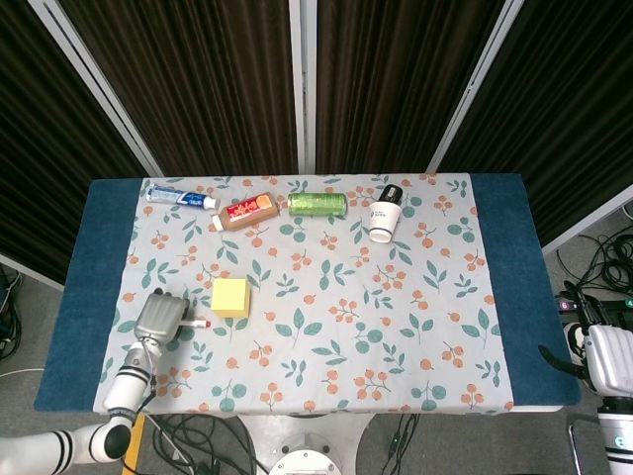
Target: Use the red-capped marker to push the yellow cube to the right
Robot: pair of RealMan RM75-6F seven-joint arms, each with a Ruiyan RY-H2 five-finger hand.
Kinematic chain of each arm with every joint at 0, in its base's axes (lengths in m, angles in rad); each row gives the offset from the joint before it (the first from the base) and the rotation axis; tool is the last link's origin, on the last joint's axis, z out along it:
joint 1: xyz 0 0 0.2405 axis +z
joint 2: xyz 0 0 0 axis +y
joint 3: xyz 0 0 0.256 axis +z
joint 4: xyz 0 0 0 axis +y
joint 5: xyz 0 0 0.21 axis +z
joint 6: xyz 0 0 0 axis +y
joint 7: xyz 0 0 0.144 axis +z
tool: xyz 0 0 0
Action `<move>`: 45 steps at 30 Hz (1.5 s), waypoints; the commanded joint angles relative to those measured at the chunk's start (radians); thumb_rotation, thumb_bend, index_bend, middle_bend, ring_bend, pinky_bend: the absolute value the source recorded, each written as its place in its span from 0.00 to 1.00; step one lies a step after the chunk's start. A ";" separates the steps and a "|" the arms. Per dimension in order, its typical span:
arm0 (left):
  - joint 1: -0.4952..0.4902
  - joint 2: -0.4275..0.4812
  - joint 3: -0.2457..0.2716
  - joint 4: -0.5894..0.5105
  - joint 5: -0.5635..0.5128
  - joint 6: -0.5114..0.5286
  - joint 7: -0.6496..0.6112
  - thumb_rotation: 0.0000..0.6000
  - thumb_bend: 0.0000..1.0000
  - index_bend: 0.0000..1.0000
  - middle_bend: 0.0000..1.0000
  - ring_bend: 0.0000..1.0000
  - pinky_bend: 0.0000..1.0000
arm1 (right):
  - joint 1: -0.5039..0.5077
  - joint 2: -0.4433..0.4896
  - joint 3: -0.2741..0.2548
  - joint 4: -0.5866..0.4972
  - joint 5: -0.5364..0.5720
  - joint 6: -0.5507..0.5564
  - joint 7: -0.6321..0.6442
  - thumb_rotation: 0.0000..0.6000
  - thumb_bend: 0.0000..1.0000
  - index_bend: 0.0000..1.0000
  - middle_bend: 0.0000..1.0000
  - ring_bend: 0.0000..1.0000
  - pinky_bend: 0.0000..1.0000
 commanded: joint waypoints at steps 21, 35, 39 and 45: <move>0.003 0.081 0.035 0.297 0.395 -0.006 -0.571 1.00 0.42 0.66 0.69 0.52 0.61 | -0.014 0.029 0.010 -0.041 -0.027 0.055 -0.032 1.00 0.06 0.02 0.20 0.14 0.26; -0.060 -0.008 0.046 0.461 0.516 -0.026 -0.686 1.00 0.42 0.66 0.69 0.52 0.61 | -0.026 0.030 0.007 -0.048 -0.019 0.062 -0.032 1.00 0.06 0.02 0.20 0.14 0.26; -0.081 -0.019 0.049 0.466 0.540 -0.033 -0.690 1.00 0.42 0.66 0.69 0.52 0.61 | -0.026 0.029 0.007 -0.046 -0.016 0.059 -0.030 1.00 0.06 0.02 0.20 0.14 0.26; -0.114 -0.029 0.027 0.418 0.523 -0.082 -0.659 1.00 0.42 0.66 0.69 0.52 0.61 | -0.027 0.028 0.008 -0.041 -0.011 0.056 -0.025 1.00 0.06 0.02 0.21 0.14 0.26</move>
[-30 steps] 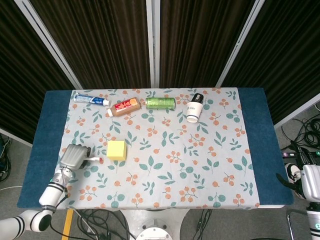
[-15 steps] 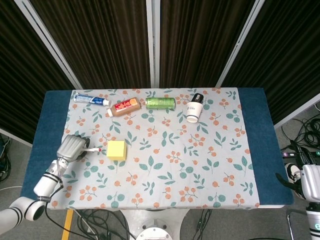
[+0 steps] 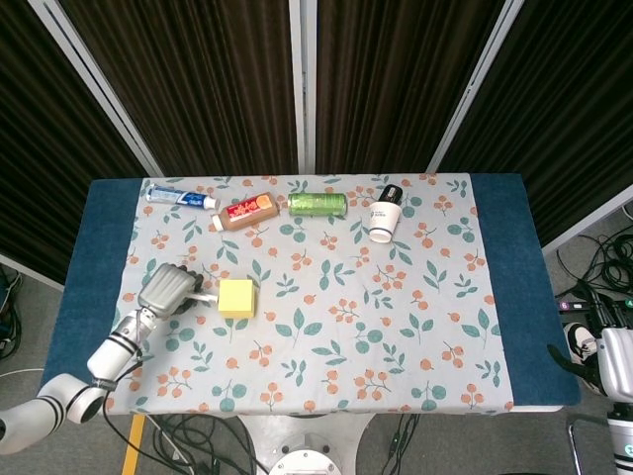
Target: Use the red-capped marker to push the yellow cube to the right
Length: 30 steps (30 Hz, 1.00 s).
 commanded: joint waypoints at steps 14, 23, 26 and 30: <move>-0.075 -0.018 -0.090 -0.155 -0.118 -0.103 0.184 1.00 0.42 0.66 0.69 0.52 0.61 | -0.003 -0.010 0.000 0.028 0.014 -0.012 0.025 1.00 0.06 0.02 0.21 0.14 0.26; -0.135 -0.053 -0.126 -0.189 -0.172 -0.161 0.269 1.00 0.42 0.66 0.69 0.52 0.61 | -0.007 -0.012 0.000 0.040 0.016 -0.011 0.037 1.00 0.06 0.02 0.21 0.14 0.26; -0.156 -0.070 -0.137 -0.189 -0.188 -0.176 0.288 1.00 0.42 0.66 0.69 0.52 0.61 | -0.008 -0.012 0.001 0.041 0.017 -0.010 0.037 1.00 0.06 0.02 0.21 0.14 0.26; -0.183 -0.096 -0.148 -0.181 -0.205 -0.189 0.323 1.00 0.42 0.66 0.69 0.52 0.61 | -0.011 -0.013 0.000 0.045 0.018 -0.010 0.042 1.00 0.06 0.02 0.21 0.14 0.26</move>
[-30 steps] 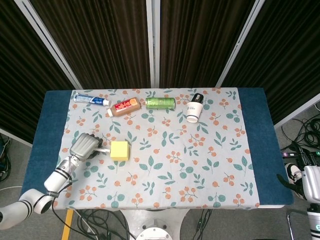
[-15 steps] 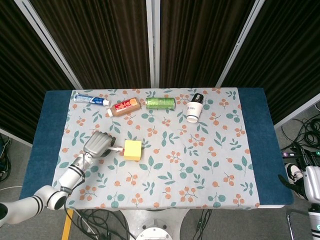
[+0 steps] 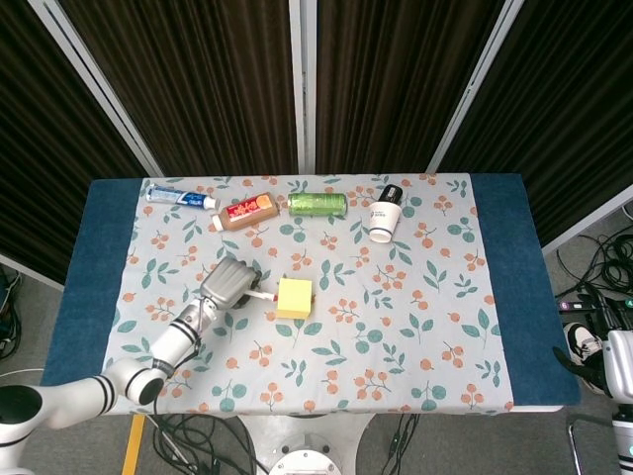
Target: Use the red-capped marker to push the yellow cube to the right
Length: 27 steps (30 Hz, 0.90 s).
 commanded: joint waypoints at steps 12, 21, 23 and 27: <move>-0.033 -0.017 -0.025 -0.032 -0.109 -0.012 0.108 1.00 0.42 0.66 0.69 0.52 0.61 | 0.008 -0.006 0.005 0.018 -0.008 -0.006 0.017 1.00 0.06 0.02 0.21 0.14 0.26; -0.002 0.020 0.008 -0.081 -0.141 0.015 0.136 1.00 0.42 0.66 0.69 0.52 0.61 | 0.011 -0.011 0.004 0.039 -0.015 -0.007 0.038 1.00 0.06 0.02 0.21 0.14 0.26; -0.007 0.015 0.007 -0.089 -0.143 0.016 0.141 1.00 0.42 0.66 0.69 0.52 0.61 | 0.010 -0.013 0.003 0.043 -0.016 -0.007 0.041 1.00 0.06 0.02 0.21 0.14 0.26; -0.035 -0.008 -0.008 -0.097 -0.160 0.000 0.155 1.00 0.42 0.66 0.69 0.52 0.61 | 0.007 -0.011 0.001 0.046 -0.016 -0.004 0.043 1.00 0.06 0.02 0.21 0.14 0.26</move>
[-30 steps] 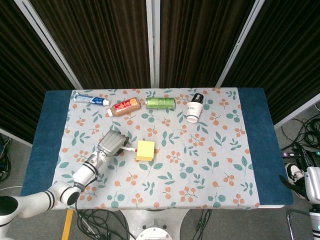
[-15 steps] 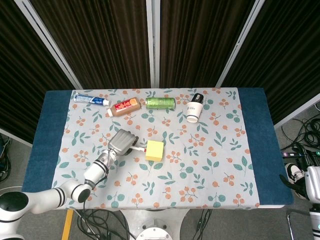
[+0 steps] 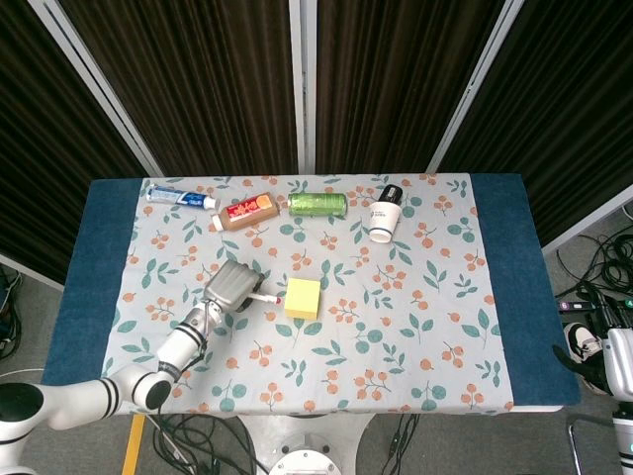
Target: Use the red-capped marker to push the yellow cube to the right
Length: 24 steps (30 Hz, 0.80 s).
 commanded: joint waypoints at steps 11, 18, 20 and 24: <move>-0.102 -0.092 -0.042 0.021 -0.052 -0.045 0.073 1.00 0.43 0.66 0.69 0.52 0.61 | -0.003 0.002 0.001 0.005 0.014 -0.006 -0.001 1.00 0.06 0.03 0.21 0.14 0.26; -0.161 -0.150 -0.064 0.063 -0.076 -0.051 0.115 1.00 0.43 0.66 0.69 0.52 0.61 | 0.002 0.006 0.002 0.000 0.014 -0.014 -0.006 1.00 0.06 0.03 0.21 0.14 0.26; -0.173 -0.167 -0.070 0.083 -0.087 -0.047 0.129 1.00 0.43 0.66 0.69 0.52 0.61 | 0.001 0.008 0.001 -0.001 0.014 -0.015 -0.006 1.00 0.06 0.03 0.21 0.14 0.26; -0.195 -0.195 -0.093 0.118 -0.142 -0.044 0.160 1.00 0.43 0.66 0.69 0.52 0.61 | -0.002 0.010 0.000 -0.002 0.015 -0.013 -0.007 1.00 0.06 0.03 0.21 0.14 0.26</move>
